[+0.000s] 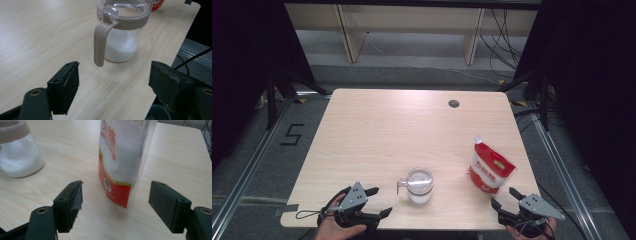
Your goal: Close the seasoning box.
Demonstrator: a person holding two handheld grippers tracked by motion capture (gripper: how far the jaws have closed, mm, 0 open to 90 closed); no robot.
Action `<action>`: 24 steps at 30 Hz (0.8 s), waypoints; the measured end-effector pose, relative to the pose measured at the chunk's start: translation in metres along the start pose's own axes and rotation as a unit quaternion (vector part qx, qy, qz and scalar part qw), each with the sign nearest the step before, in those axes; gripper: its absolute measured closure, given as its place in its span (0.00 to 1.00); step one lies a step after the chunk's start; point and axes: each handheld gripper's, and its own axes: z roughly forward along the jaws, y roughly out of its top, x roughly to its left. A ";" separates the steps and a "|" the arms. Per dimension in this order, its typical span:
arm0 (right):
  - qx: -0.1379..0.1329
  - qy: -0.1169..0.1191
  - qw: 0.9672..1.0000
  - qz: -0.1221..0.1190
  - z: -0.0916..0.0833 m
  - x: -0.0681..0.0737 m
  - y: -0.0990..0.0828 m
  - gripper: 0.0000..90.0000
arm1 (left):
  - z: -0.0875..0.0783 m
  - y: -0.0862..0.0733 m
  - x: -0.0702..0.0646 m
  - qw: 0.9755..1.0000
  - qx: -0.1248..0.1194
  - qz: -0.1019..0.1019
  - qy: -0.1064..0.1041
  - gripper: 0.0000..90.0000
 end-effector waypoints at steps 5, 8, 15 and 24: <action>0.002 0.002 1.000 0.002 0.000 0.000 0.000 0.31 | -0.001 -0.003 0.001 1.000 0.009 0.016 0.000 0.26; 0.000 0.000 1.000 -0.003 0.000 0.000 0.000 0.31 | 0.000 -0.006 -0.002 1.000 0.009 -0.003 -0.001 0.24; 0.003 0.001 1.000 0.001 0.000 0.001 0.000 0.31 | 0.002 -0.011 -0.006 1.000 0.018 0.004 -0.001 0.18; 0.013 0.008 1.000 0.002 0.000 0.001 0.000 0.29 | 0.003 -0.018 -0.009 1.000 0.026 0.012 0.001 0.18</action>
